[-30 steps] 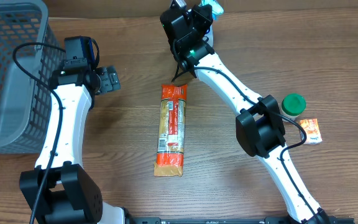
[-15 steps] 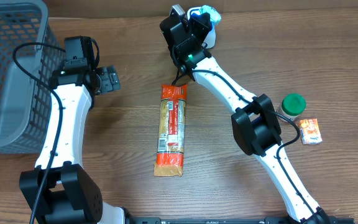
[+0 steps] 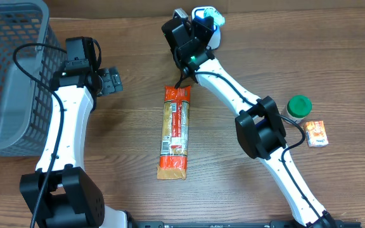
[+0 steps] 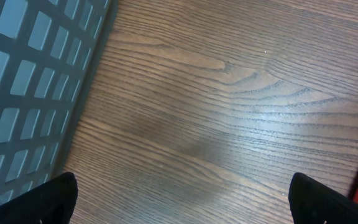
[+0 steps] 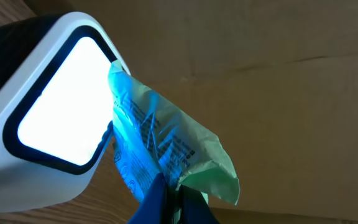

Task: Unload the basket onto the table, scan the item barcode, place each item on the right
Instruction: 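Hold the wipes packet in front of the scanner window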

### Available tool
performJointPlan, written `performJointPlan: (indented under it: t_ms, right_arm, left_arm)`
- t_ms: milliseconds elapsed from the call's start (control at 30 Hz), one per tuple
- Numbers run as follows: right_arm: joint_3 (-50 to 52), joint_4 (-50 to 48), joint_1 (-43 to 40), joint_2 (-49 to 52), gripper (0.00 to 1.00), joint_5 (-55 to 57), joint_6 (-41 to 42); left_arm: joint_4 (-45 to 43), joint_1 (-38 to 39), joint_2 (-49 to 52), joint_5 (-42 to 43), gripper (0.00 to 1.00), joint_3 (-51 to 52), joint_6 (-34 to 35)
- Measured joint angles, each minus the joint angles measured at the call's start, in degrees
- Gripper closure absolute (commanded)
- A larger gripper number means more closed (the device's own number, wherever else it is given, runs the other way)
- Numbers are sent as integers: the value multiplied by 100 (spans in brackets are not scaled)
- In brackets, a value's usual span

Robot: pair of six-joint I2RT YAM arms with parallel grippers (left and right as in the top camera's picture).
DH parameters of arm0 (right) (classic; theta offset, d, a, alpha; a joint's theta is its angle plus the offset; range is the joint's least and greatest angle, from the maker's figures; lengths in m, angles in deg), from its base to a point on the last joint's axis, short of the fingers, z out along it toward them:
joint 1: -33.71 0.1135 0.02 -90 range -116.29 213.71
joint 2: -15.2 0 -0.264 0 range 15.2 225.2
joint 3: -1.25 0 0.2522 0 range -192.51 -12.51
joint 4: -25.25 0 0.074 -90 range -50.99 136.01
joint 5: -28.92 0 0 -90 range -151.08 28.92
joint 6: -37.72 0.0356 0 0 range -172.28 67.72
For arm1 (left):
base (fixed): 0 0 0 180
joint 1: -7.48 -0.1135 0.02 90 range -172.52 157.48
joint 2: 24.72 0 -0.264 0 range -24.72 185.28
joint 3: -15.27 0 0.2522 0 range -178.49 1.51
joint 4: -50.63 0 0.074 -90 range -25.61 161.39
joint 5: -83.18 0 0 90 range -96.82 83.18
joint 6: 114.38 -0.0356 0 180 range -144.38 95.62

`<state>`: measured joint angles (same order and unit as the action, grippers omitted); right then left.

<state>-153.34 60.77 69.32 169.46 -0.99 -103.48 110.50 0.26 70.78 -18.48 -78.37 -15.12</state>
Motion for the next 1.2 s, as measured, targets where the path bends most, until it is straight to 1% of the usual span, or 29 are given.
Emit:
performJointPlan:
  t_ms: [467,667,900,1200]
  right_arm:
    - [0,22,166,0,96,-11,37]
    - [0,186,186,0,96,-11,225]
    - [0,533,240,0,96,-33,758]
    - [2,525,245,-33,96,-42,986]
  left_arm:
    - [0,0,0,0,0,0,0]
    - [0,0,0,0,0,0,0]
    - [0,0,0,0,0,0,0]
    - [0,0,0,0,0,0,0]
